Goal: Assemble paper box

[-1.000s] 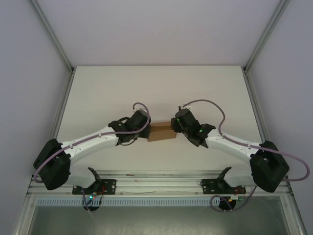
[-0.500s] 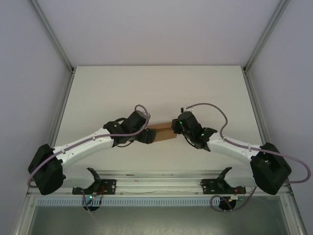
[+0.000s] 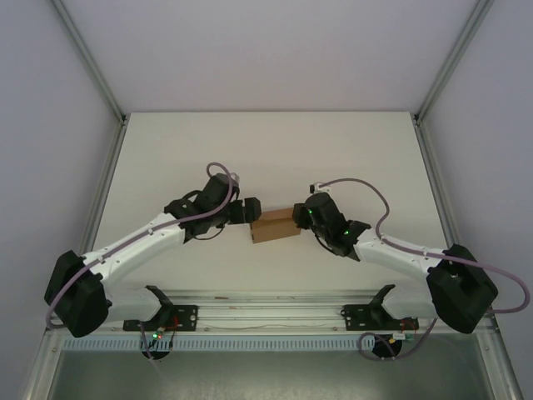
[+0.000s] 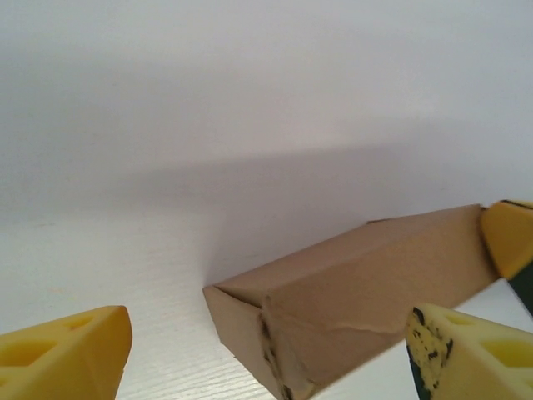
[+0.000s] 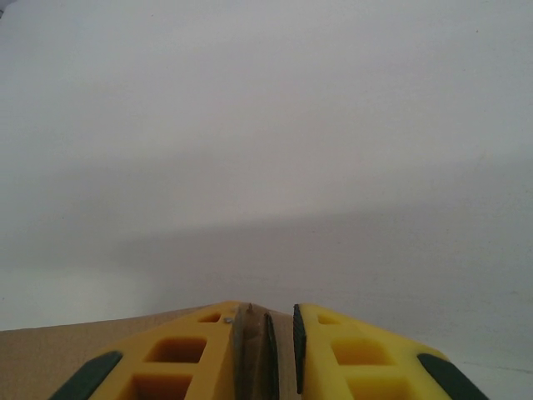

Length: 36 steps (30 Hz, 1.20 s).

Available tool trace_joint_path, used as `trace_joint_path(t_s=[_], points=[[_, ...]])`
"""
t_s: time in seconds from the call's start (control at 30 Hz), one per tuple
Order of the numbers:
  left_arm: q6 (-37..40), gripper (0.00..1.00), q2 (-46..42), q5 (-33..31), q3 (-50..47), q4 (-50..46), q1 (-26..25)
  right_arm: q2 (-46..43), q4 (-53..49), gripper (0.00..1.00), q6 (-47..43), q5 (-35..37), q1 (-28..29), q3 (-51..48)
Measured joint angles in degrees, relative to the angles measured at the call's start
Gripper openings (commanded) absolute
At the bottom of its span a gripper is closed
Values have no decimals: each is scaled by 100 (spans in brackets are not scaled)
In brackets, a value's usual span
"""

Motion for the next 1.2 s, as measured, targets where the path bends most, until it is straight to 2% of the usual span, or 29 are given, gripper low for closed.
trace_joint_path(t_s=[0.2, 0.3, 0.4, 0.6, 0.77, 0.93, 1.0, 1.2], points=[[-398, 63, 4, 468, -896, 756, 44, -11, 28, 22, 83, -13, 0, -39], [-623, 49, -188, 632, -1355, 1443, 50, -11, 127, 20, 157, -44, 0, -98], [-846, 45, -315, 741, -1762, 2114, 50, -9, 354, 17, 208, -94, 0, -219], [-1248, 12, -326, 999, -2385, 3477, 68, 50, 1001, 8, 234, -155, -28, -542], [-1493, 0, -234, 1056, -2708, 4236, 109, 59, 1989, 3, 197, -192, -70, -1029], [-1497, 0, -201, 1060, -2889, 4631, 109, 131, 2955, 0, 15, -232, -87, -1467], [-1451, 6, -203, 1054, -2892, 4631, 109, 144, 3171, 0, -79, -243, -87, -1567], [-1169, 15, -205, 883, -2544, 3960, 63, 118, 3101, 0, -214, -249, -87, -1526]])
